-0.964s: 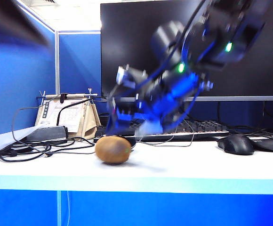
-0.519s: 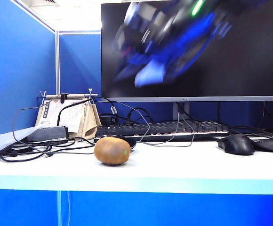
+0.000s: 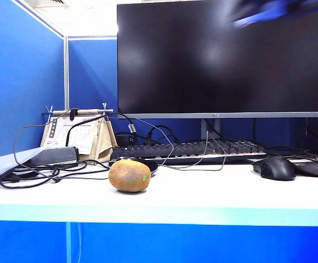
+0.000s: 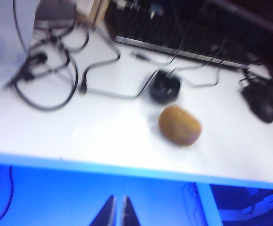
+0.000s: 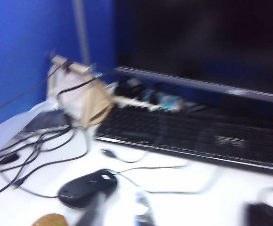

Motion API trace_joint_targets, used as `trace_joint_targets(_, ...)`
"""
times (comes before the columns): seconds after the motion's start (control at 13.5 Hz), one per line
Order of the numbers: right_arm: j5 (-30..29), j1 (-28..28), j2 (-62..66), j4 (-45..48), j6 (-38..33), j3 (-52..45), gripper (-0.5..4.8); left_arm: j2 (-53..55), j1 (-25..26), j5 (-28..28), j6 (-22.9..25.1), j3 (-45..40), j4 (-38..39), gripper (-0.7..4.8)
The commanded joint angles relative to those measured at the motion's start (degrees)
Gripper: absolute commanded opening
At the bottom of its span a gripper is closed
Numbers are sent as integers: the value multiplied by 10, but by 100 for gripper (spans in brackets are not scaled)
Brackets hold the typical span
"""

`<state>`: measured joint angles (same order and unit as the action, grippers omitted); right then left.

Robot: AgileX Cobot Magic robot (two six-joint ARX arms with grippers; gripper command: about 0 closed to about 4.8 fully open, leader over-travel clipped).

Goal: Pick up the kiwi and place it near the upside-down mouse.

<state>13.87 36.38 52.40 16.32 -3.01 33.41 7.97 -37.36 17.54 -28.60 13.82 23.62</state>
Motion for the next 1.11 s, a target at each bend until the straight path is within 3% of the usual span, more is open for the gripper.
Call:
trace_joint_targets(0.07,76,1,-149,-52,-62,-98,43,0,0,35,-5,-57,-50,30)
trace_joint_targets(0.22,123,1,-258,-75,-118,-166,43,1,0,34,-4,-98,-48,30)
trace_joint_targets(0.45,168,0,-398,-81,-104,-256,44,1,0,25,10,-103,-44,30)
trace_joint_targets(0.67,204,1,-506,-164,-105,-323,44,1,0,64,84,-103,-45,30)
trace_joint_targets(0.74,209,1,-522,-208,-105,-334,44,1,0,69,144,-103,-45,30)
trace_joint_targets(0.82,216,0,-520,-242,-104,-334,44,1,0,71,155,-103,-45,30)
trace_joint_targets(1.11,226,-1,-516,-239,-97,-334,44,0,0,43,145,-103,-45,30)
